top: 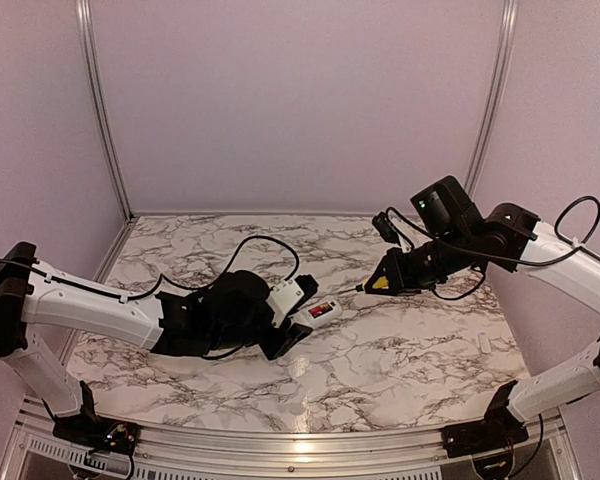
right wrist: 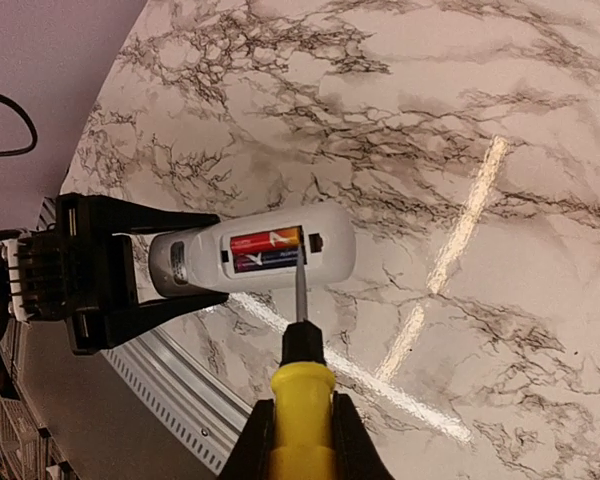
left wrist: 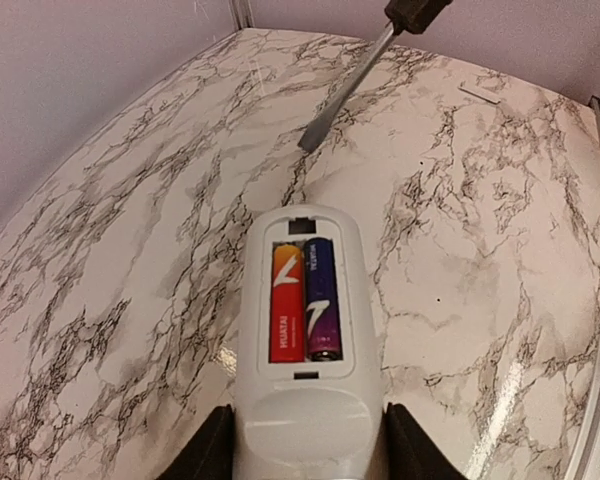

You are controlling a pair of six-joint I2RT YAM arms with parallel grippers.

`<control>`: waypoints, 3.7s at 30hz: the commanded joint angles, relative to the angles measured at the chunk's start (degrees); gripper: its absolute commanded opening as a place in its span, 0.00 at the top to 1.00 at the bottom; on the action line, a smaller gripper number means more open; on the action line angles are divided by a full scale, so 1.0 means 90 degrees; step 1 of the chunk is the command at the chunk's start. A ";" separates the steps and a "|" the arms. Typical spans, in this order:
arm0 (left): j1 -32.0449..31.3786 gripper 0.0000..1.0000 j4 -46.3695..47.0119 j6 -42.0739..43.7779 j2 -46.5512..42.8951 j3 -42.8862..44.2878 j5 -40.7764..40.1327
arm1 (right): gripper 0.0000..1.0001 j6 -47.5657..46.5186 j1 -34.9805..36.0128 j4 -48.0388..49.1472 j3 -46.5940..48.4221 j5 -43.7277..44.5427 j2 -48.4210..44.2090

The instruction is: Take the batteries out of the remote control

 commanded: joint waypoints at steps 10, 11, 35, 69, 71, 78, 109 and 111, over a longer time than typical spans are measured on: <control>0.0033 1.00 0.0708 0.1523 -0.0074 -0.0515 0.0025 | 1.00 0.0227 -0.0020 0.0056 0.0127 -0.0105 -0.0147; 0.0037 1.00 0.0769 0.1567 -0.0081 -0.0565 0.0104 | 1.00 0.0305 -0.0019 0.0090 0.0062 -0.0078 -0.0193; 0.0038 1.00 0.1570 0.1271 0.0444 -0.0865 0.1193 | 1.00 0.1473 0.0832 0.0085 -0.0897 0.0419 -0.0056; -0.0214 1.00 0.1388 0.0875 0.1340 -0.0479 0.1605 | 1.00 0.1734 0.0940 0.0450 -0.1803 0.0211 -0.0064; -0.0224 1.00 0.1376 0.0864 0.1370 -0.0438 0.1593 | 1.00 0.1710 0.0944 0.0485 -0.1822 0.0211 -0.0052; -0.0245 1.00 0.1335 0.0864 0.1438 -0.0373 0.1582 | 1.00 0.1650 0.0943 0.0594 -0.1939 0.0153 0.0049; -0.0275 1.00 0.1218 0.0920 0.1630 -0.0226 0.1618 | 1.00 0.1570 0.0943 0.0688 -0.2156 0.0064 0.0314; -0.0275 1.00 0.1215 0.0916 0.1640 -0.0226 0.1619 | 1.00 0.1571 0.0943 0.0698 -0.2188 0.0047 0.0309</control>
